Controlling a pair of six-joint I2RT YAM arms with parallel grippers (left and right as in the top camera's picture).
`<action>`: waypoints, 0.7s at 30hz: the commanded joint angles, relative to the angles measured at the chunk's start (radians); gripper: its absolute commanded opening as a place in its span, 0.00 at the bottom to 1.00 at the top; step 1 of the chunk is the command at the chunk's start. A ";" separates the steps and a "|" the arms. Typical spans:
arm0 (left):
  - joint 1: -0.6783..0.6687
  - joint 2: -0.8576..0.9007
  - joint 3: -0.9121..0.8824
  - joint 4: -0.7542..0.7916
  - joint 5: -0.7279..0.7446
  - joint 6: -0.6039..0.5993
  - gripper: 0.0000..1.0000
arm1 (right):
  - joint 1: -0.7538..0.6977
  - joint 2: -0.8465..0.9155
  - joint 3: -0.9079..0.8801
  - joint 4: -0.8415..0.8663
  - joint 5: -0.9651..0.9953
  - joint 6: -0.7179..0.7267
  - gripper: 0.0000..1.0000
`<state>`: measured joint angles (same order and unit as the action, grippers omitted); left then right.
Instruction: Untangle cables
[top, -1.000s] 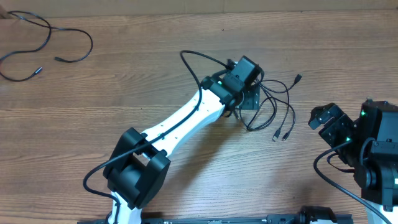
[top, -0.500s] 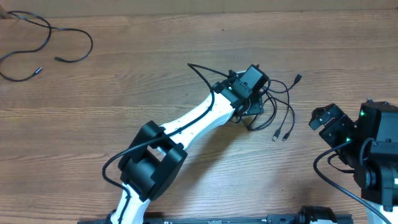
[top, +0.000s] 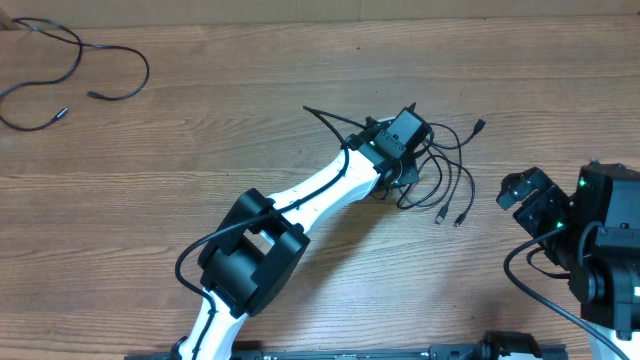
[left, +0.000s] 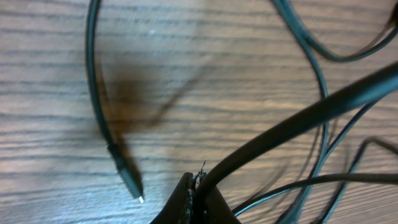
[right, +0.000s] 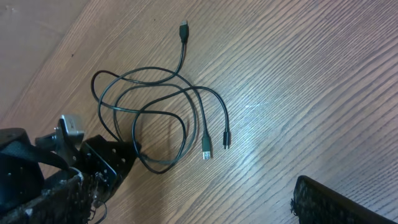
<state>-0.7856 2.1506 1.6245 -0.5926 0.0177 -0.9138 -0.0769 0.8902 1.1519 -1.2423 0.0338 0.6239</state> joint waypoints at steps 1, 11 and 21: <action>0.021 -0.012 0.014 -0.054 0.001 0.043 0.04 | 0.022 -0.003 0.019 0.002 -0.007 0.004 1.00; 0.099 -0.294 0.074 -0.198 -0.001 0.103 0.04 | 0.073 0.064 -0.018 0.007 -0.246 0.194 0.85; 0.097 -0.444 0.074 -0.203 0.060 0.224 0.04 | 0.073 0.303 -0.039 0.106 -0.458 0.240 0.78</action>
<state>-0.6838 1.7100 1.6913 -0.7906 0.0376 -0.7757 -0.0093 1.1378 1.1191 -1.1603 -0.3061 0.8429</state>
